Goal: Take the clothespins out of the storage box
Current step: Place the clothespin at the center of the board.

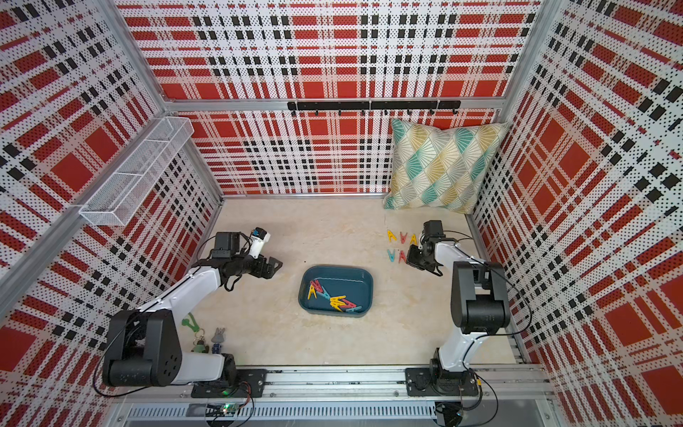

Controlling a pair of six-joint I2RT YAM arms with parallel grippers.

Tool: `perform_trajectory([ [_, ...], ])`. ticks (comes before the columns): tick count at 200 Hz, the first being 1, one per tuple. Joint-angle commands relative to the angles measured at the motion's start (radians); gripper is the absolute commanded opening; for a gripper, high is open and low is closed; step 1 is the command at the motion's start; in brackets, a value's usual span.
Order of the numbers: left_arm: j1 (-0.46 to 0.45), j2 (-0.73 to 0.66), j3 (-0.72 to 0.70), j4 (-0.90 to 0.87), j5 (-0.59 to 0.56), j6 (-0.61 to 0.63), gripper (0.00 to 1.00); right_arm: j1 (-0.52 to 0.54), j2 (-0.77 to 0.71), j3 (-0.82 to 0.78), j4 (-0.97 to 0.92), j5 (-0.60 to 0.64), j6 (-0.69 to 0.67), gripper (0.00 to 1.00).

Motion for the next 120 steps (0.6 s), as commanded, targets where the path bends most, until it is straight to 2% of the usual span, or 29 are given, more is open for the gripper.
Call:
perform_trajectory([
  [1,0.009,-0.012,-0.01,0.013,0.004,0.005,0.91,-0.005,0.032,0.035,-0.005,0.028,-0.024,0.0],
  [78,0.011,-0.013,-0.009,0.012,0.009,0.005,0.91,-0.007,0.114,0.093,-0.009,0.033,-0.035,0.0],
  [120,0.011,-0.015,-0.009,0.012,0.01,0.003,0.92,-0.007,0.137,0.1,-0.009,0.038,-0.036,0.04],
])
